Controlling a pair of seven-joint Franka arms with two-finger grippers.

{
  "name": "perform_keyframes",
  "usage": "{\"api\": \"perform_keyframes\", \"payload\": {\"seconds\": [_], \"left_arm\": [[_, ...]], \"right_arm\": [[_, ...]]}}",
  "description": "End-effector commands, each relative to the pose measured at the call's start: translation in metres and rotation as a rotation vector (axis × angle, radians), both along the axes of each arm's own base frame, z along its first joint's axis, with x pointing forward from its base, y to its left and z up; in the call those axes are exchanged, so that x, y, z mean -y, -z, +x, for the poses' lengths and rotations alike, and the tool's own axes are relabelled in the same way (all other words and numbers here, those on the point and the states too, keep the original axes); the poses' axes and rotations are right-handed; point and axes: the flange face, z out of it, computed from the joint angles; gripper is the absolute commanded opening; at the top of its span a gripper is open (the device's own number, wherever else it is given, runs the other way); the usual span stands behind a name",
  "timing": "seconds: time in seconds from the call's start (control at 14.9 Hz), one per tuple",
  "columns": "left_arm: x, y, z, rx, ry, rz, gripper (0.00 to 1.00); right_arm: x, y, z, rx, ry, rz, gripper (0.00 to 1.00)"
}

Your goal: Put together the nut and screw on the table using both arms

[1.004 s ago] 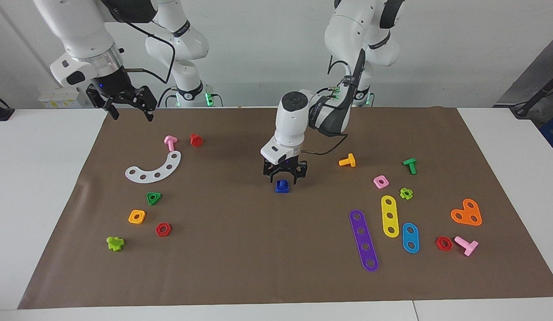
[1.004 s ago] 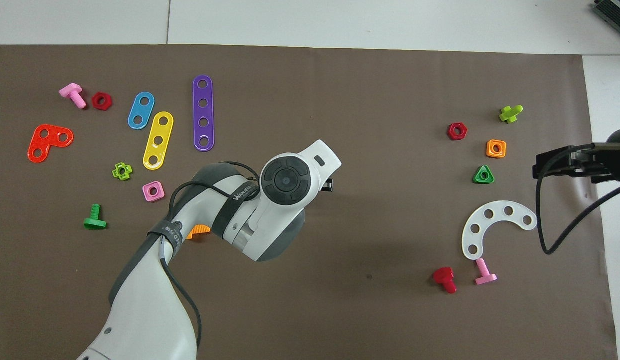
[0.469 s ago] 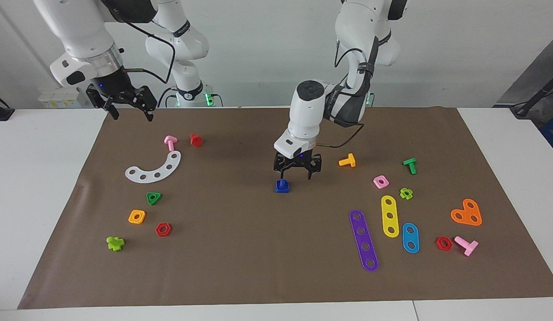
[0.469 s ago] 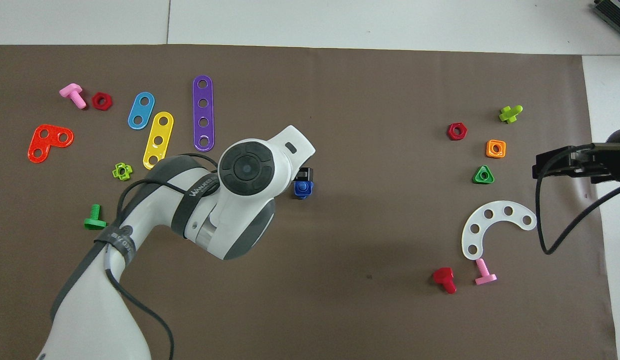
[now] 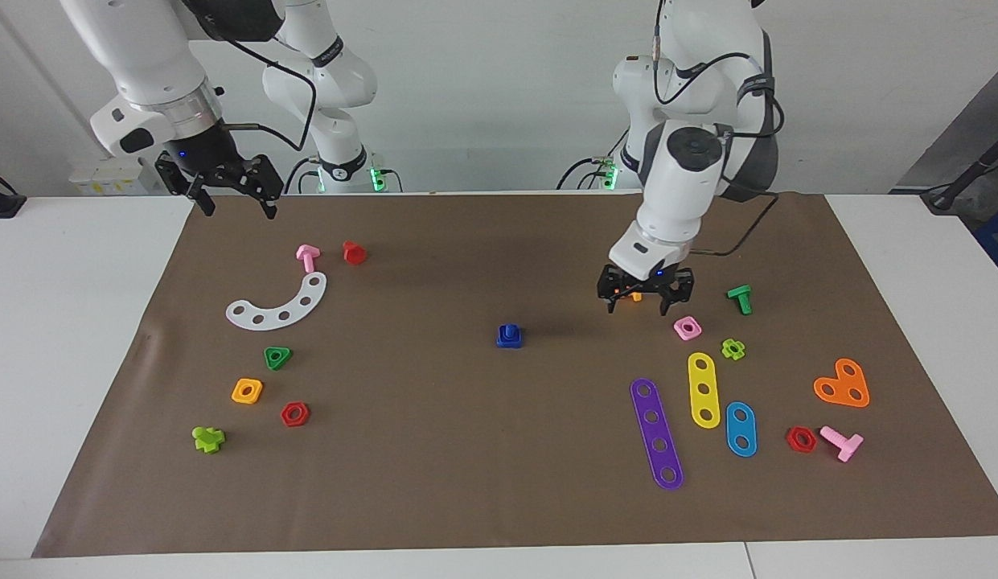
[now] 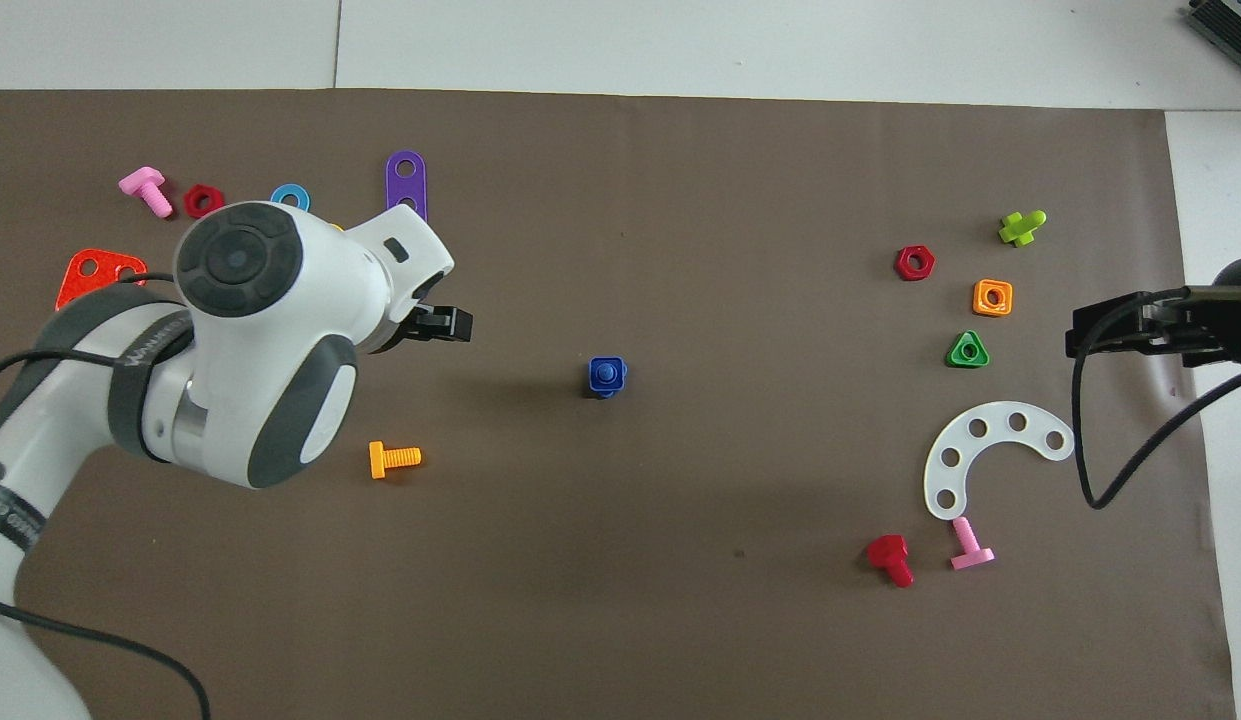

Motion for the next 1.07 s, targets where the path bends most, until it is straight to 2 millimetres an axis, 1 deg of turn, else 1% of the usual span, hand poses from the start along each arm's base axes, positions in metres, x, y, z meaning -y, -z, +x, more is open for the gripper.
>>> {"api": "perform_keyframes", "payload": {"seconds": [0.0,0.13,0.2,0.33,0.47,0.54,0.67,0.74,0.8,0.87,0.94,1.0], "left_arm": [[-0.048,-0.040,-0.007,-0.020,-0.014,0.023,1.00],[-0.084,-0.068,-0.002,0.002,-0.032,0.021,1.00],[-0.095,-0.085,0.001,0.006,-0.017,0.021,1.00],[-0.121,-0.127,0.008,0.027,-0.037,0.020,1.00],[-0.137,-0.169,0.012,0.058,-0.040,0.014,1.00],[-0.146,-0.186,0.013,0.055,-0.049,0.016,1.00],[-0.166,-0.201,0.013,0.017,-0.060,0.006,1.00],[-0.169,-0.213,0.010,0.019,-0.052,0.000,1.00],[-0.180,-0.217,0.006,0.005,-0.049,-0.003,1.00],[-0.186,-0.221,0.001,0.005,-0.032,-0.003,1.00],[-0.184,-0.230,-0.014,0.009,-0.018,-0.005,1.00],[-0.184,-0.221,-0.025,-0.014,-0.023,-0.006,1.00]], "right_arm": [[0.004,0.000,-0.002,-0.014,-0.007,0.040,1.00],[0.004,-0.001,0.001,-0.009,-0.004,0.051,1.00],[0.003,-0.001,0.001,-0.009,-0.005,0.051,1.00],[0.002,-0.001,0.001,-0.006,-0.005,0.049,1.00],[0.003,0.000,0.001,-0.008,-0.005,0.048,1.00],[0.003,0.001,0.000,-0.009,-0.008,0.042,1.00],[0.004,-0.002,0.001,-0.002,-0.023,-0.004,1.00],[0.009,-0.006,0.001,0.002,-0.020,-0.026,1.00],[0.010,-0.015,0.001,0.008,-0.019,-0.027,1.00],[0.007,-0.016,0.000,-0.001,-0.026,-0.036,1.00],[0.006,-0.018,0.001,0.001,-0.027,-0.033,1.00],[0.006,-0.017,0.001,0.001,-0.026,-0.024,1.00]]}}
